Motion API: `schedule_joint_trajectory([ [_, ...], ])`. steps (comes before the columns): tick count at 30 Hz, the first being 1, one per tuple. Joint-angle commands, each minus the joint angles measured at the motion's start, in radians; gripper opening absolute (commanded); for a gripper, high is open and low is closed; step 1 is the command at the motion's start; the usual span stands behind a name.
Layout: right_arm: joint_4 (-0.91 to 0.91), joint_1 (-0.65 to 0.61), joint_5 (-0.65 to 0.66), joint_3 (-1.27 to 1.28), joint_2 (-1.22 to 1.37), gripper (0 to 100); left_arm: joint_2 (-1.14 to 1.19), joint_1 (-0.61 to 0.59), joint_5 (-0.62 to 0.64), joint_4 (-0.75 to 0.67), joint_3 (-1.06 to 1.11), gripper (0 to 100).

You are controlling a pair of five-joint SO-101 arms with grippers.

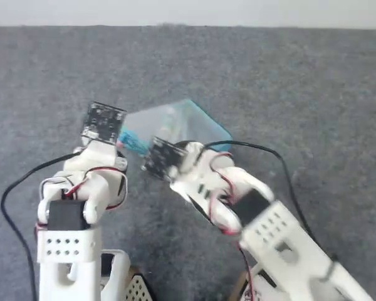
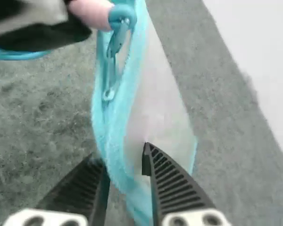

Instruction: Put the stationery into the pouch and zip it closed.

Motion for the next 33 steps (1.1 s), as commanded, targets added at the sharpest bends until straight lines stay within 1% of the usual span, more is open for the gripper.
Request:
schedule_joint_trajectory([
  [1,0.111,0.004,0.038,0.012,-0.22,0.9,-0.015,-0.044,-0.009,-0.052,-0.008,1],
  [7,0.206,0.004,0.051,0.1,-0.397,0.9,-0.015,-0.044,-0.005,-0.046,-0.007,1],
  [14,0.292,0.008,0.048,0.104,-0.509,0.8,-0.015,-0.043,-0.012,-0.044,0.044,1],
  [19,0.297,0.001,0.04,0.054,-0.572,0.8,-0.014,-0.04,-0.054,-0.138,0.139,1],
  [23,0.28,-0.001,0.038,0.078,-0.519,0.9,-0.018,-0.038,-0.052,-0.143,0.131,1],
  [26,0.193,-0.074,0.034,0.146,-0.441,1.0,-0.015,-0.014,-0.051,-0.141,0.119,1],
  [28,0.105,-0.147,0.034,0.19,-0.363,2.4,-0.015,0.009,-0.051,-0.117,0.105,1],
  [30,0.035,-0.162,0.023,0.196,-0.263,7.1,-0.015,0.011,-0.051,-0.087,0.088,1],
  [33,-0.016,-0.143,-0.069,0.135,-0.096,16.2,-0.015,0.009,-0.052,-0.074,0.084,1],
])
